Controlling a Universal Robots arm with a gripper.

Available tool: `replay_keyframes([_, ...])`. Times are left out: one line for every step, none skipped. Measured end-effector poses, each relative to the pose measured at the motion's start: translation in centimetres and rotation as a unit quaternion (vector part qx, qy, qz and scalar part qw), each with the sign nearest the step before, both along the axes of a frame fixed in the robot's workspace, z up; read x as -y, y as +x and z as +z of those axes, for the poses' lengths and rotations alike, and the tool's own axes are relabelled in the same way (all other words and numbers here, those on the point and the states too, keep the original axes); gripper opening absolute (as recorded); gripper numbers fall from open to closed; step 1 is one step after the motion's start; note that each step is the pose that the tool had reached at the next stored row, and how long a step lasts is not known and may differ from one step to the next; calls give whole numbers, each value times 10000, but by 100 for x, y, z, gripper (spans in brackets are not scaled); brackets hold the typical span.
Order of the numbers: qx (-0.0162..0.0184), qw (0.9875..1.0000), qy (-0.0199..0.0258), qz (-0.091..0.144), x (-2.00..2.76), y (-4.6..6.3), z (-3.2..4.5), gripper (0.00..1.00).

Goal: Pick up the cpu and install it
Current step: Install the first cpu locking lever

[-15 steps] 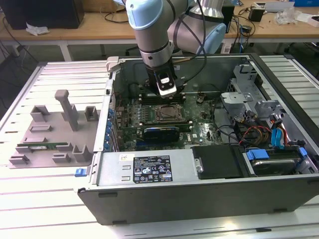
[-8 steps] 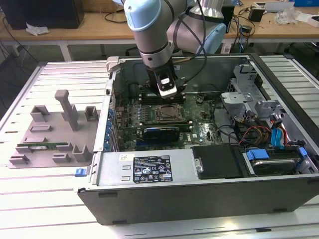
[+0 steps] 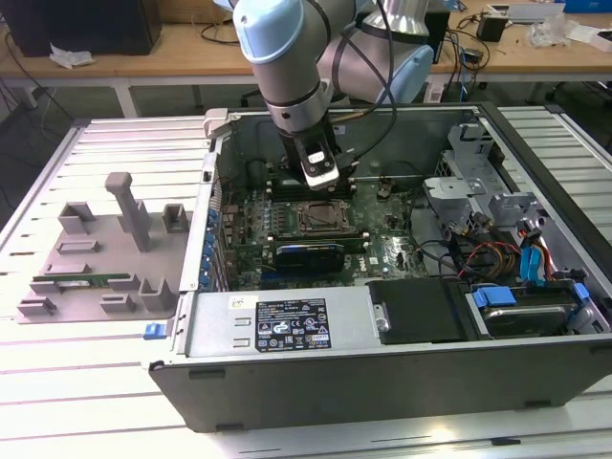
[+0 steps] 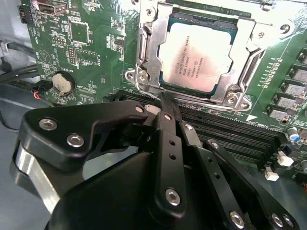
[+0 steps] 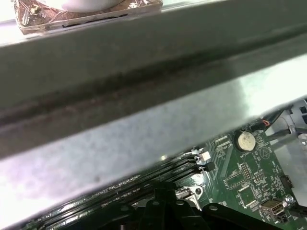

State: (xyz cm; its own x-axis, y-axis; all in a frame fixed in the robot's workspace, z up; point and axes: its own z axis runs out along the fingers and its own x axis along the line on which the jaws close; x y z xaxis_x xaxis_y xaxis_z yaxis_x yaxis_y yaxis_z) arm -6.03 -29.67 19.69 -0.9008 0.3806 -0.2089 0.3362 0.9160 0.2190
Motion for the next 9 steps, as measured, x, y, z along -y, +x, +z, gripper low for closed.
replay_keyframes([3,10000,2,0,1,0,-2,11])
replay_keyframes([6,10000,7,-1,2,0,-5,11])
replay_keyframes([7,10000,18,0,2,0,-8,11])
replay_keyframes([7,10000,34,0,2,-1,-9,11])
replay_keyframes([8,10000,45,0,2,0,-11,11])
replay_keyframes([9,10000,53,-1,1,0,-13,11])
replay_keyframes([9,10000,58,0,1,1,-15,11])
replay_keyframes([10,10000,65,0,1,2,-17,11])
replay_keyframes([9,10000,66,0,2,5,-18,11])
